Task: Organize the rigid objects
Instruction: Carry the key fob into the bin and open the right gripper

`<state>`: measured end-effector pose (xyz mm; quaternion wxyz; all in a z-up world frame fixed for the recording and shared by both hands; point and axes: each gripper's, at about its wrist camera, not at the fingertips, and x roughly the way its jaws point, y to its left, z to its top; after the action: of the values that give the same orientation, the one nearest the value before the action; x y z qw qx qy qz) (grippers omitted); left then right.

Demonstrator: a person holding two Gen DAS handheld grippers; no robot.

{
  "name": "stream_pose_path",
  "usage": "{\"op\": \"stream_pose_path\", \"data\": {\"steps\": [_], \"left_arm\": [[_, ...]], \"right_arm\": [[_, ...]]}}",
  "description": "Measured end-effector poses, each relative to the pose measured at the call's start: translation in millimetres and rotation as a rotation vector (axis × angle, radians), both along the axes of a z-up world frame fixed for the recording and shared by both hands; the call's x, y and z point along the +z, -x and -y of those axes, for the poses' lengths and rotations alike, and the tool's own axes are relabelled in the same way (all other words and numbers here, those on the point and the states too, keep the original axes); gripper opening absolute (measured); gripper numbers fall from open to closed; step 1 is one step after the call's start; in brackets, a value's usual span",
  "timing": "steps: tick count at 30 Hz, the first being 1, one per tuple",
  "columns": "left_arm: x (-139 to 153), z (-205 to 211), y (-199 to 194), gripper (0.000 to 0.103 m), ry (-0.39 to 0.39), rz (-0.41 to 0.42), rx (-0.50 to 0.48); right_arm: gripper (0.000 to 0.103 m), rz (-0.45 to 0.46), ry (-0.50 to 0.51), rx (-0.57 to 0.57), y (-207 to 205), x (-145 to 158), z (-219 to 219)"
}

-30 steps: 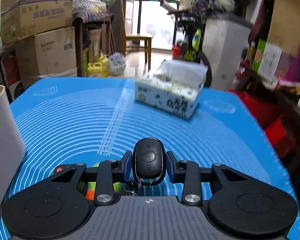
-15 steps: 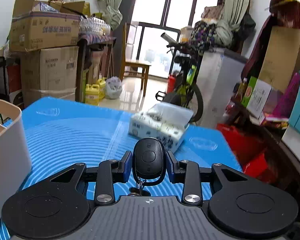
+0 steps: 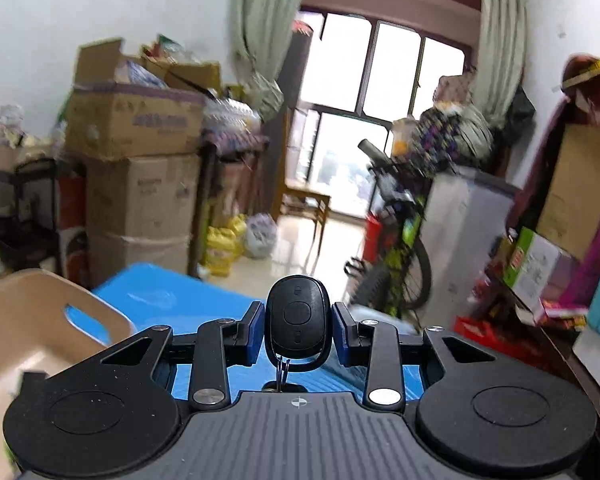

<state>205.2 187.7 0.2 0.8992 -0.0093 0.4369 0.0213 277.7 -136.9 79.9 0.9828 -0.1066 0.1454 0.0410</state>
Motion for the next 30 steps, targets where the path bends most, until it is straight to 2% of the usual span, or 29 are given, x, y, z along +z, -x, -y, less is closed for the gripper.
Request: {"op": "stream_pose_path", "data": {"steps": [2,6,12,15,21,26,30], "left_arm": [[0,0,0,0.007,0.000,0.000,0.000],[0,0,0,0.007,0.001,0.000,-0.001],[1,2,2,0.007,0.001,0.001,0.000],[1,3,2,0.007,0.001,0.001,0.000],[2,2,2,0.007,0.004,0.001,0.000],[2,2,2,0.007,0.004,0.002,0.000],[2,2,2,0.006,0.004,0.002,0.000]], "right_arm": [[0.042,0.039,0.008,0.024,5,8,-14],[0.042,0.058,-0.033,0.091,10,22,-42],[0.042,0.000,-0.097,0.219,16,29,-83],[0.042,-0.055,-0.126,0.281,21,26,-102],[0.042,-0.237,-0.129,0.382,22,10,-143],[0.042,-0.422,-0.109,0.412,17,-13,-177],[0.042,-0.532,-0.064,0.413,18,-34,-195]]}}
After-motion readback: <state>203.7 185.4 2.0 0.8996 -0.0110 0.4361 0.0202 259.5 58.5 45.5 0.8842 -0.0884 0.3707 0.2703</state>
